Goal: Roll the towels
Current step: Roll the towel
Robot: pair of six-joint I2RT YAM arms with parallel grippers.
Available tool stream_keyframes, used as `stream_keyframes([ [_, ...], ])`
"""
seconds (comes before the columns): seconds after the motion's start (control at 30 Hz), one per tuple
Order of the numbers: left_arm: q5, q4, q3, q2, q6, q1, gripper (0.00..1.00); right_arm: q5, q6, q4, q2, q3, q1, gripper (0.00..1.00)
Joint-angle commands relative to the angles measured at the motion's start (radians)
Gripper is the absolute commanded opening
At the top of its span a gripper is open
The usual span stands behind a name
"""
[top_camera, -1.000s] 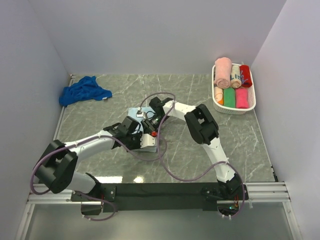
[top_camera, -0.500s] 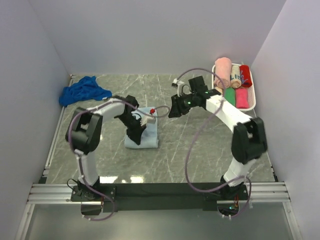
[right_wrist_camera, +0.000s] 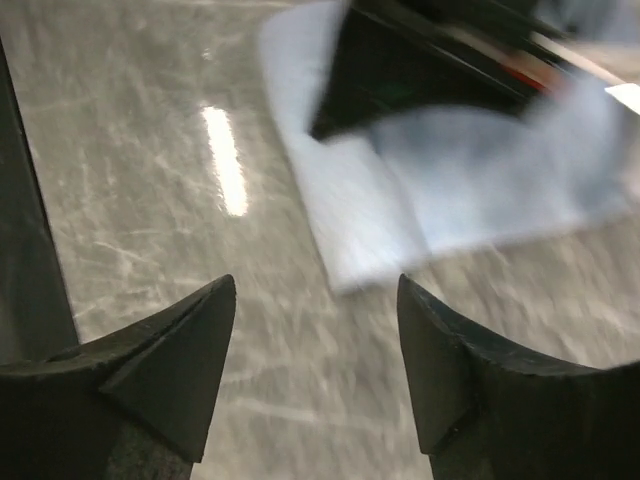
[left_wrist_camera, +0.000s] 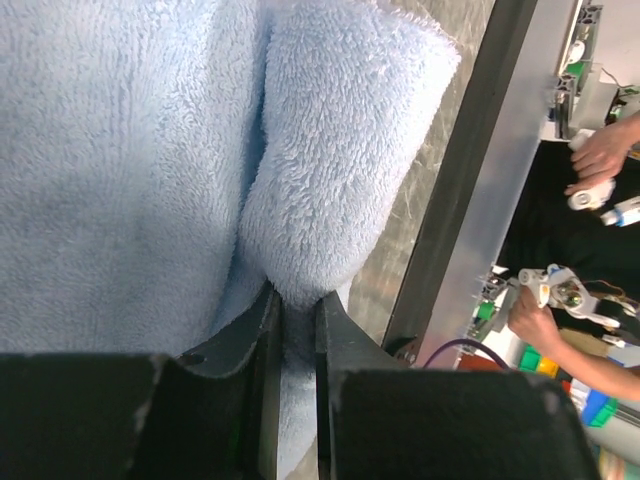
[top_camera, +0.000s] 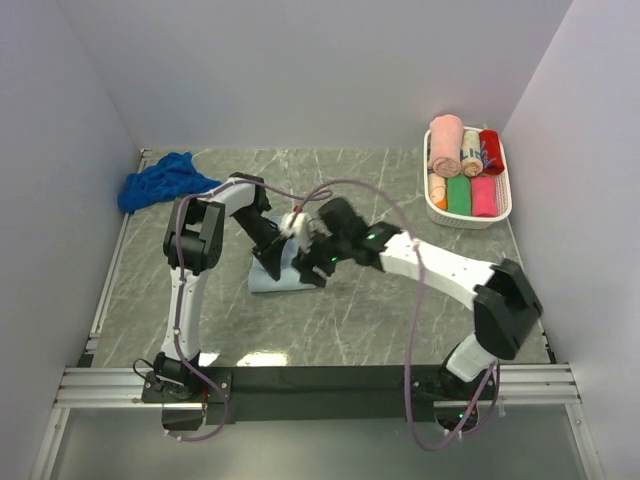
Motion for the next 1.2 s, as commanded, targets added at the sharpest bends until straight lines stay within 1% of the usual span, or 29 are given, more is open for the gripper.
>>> stream_keyframes([
  [0.0, -0.147, 0.107, 0.037, 0.067, 0.047, 0.009, 0.13, 0.142, -0.103, 0.092, 0.106, 0.037, 0.123, 0.73],
  [0.13, -0.139, 0.107, 0.058, 0.085, 0.032, 0.009, 0.16, 0.219, -0.175, 0.146, 0.227, 0.083, 0.19, 0.74],
  [0.27, -0.144, 0.108, 0.058, 0.088, 0.034, 0.012, 0.22, 0.228, -0.244, 0.134, 0.299, 0.103, 0.21, 0.73],
  [0.37, -0.138, 0.108, 0.057, 0.09, 0.035, 0.015, 0.24, 0.261, -0.262, 0.163, 0.345, 0.092, 0.213, 0.71],
  [0.4, -0.132, 0.108, 0.057, 0.088, 0.037, 0.015, 0.24, 0.295, -0.262, 0.172, 0.362, 0.089, 0.211, 0.71],
  [0.5, -0.13, 0.108, 0.058, 0.088, 0.038, 0.015, 0.24, 0.341, -0.273, 0.235, 0.347, 0.057, 0.216, 0.69],
  [0.57, -0.131, 0.108, 0.057, 0.087, 0.043, 0.015, 0.24, 0.338, -0.293, 0.26, 0.292, 0.022, 0.216, 0.7],
  [0.7, -0.138, 0.107, 0.054, 0.088, 0.047, 0.015, 0.24, 0.294, -0.328, 0.217, 0.223, 0.04, 0.22, 0.7],
  [0.77, -0.139, 0.108, 0.047, 0.088, 0.052, 0.015, 0.24, 0.28, -0.348, 0.208, 0.227, 0.052, 0.222, 0.71],
  [0.9, -0.136, 0.108, 0.043, 0.077, 0.055, 0.015, 0.25, 0.271, -0.374, 0.163, 0.324, 0.12, 0.22, 0.72],
  [1.1, -0.122, 0.108, 0.041, 0.068, 0.055, 0.021, 0.28, 0.211, -0.362, 0.123, 0.4, 0.14, 0.208, 0.66],
  [1.17, -0.116, 0.108, 0.049, 0.068, 0.053, 0.024, 0.29, 0.197, -0.36, 0.096, 0.427, 0.152, 0.204, 0.56],
])
